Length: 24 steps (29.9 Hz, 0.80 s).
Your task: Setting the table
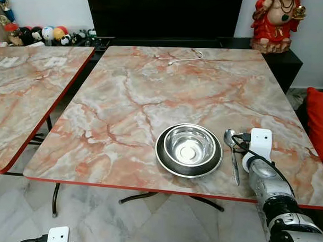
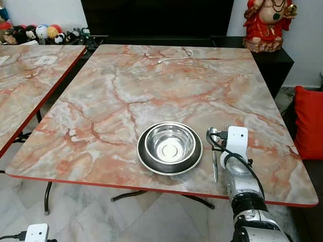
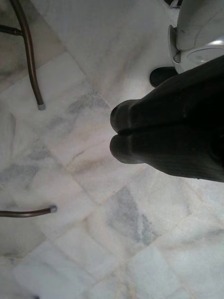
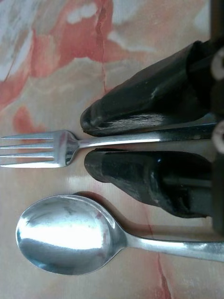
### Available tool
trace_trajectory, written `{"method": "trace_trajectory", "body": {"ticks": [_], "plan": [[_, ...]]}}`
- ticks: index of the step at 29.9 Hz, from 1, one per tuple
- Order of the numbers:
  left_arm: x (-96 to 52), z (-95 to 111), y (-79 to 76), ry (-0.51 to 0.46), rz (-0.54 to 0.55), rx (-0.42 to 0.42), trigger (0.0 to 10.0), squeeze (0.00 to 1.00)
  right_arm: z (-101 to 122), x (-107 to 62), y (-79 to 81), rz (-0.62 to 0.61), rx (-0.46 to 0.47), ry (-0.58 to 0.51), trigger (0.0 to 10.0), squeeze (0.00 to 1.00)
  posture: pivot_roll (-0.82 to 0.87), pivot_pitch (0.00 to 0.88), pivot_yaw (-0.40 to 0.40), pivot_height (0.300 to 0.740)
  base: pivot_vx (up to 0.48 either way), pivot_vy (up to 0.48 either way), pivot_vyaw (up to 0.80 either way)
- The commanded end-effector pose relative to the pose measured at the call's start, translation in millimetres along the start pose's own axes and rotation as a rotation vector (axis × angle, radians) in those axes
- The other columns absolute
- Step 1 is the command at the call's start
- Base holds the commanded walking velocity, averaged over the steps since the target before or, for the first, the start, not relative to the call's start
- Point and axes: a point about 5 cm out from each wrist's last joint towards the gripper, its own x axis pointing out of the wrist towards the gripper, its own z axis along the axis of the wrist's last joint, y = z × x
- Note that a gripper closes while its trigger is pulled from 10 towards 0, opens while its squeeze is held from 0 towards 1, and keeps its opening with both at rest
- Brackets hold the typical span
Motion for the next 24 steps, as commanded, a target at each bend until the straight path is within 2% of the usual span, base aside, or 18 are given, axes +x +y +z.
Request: {"method": "trace_trajectory", "body": {"ticks": [1, 10, 12, 14, 16, 18, 19, 21, 24], "plan": [[-1.0, -3, 4.1, 0.019, 0.009, 0.006, 10.0, 0.0, -3, -0.4, 2.3, -0.002, 0.006, -0.004, 10.0, 0.0, -0.01, 0.043, 0.061, 0.74, 0.0, 0.0, 0.0], [-0.8, -3, 3.7, 0.019, 0.007, 0.007, 10.0, 0.0, 9, -1.1, 0.7, -0.014, 0.033, -0.073, 10.0, 0.0, -0.02, 0.041, 0.061, 0.74, 0.0, 0.0, 0.0], [-0.8, -3, 3.3, 0.019, 0.006, 0.005, 10.0, 0.0, 19, -2.3, -1.7, -0.033, 0.024, -0.146, 10.0, 0.0, -0.02, 0.04, 0.06, 0.74, 0.0, 0.0, 0.0], [-0.8, -3, 3.2, 0.02, 0.006, 0.005, 10.0, 0.0, 29, -4.4, -0.5, -0.021, 0.061, -0.224, 10.0, 0.0, -0.02, 0.04, 0.059, 0.74, 0.0, 0.0, 0.0], [-0.8, -3, 3.1, 0.02, 0.006, 0.005, 10.0, 0.0, 32, -5.2, -0.1, -0.016, 0.077, -0.249, 10.0, 0.0, -0.02, 0.04, 0.059, 0.74, 0.0, 0.0, 0.0], [-0.9, -3, 2.9, 0.016, 0.008, 0.001, 10.0, 0.0, 48, -12.8, -3.4, -0.042, 0.099, -0.402, 10.0, 0.0, -0.02, 0.04, 0.058, 0.74, 0.0, 0.0, 0.0], [-0.9, -3, 2.9, 0.016, 0.008, 0.001, 10.0, 0.0, 48, -12.8, -3.4, -0.042, 0.099, -0.402, 10.0, 0.0, -0.02, 0.04, 0.058, 0.74, 0.0, 0.0, 0.0], [-1.0, -3, 2.8, 0.011, 0.01, -0.002, 10.0, 0.0, 56, -21.3, -6.8, -0.055, 0.106, -0.51, 10.0, 0.0, -0.02, 0.038, 0.053, 0.74, 0.0, 0.0, 0.0], [-1.1, -3, 2.5, 0.011, 0.01, -0.002, 10.0, 0.0, 58, -27.0, -7.3, -0.039, 0.109, -0.56, 10.0, 0.0, -0.02, 0.037, 0.051, 0.74, 0.0, 0.0, 0.0]]}}
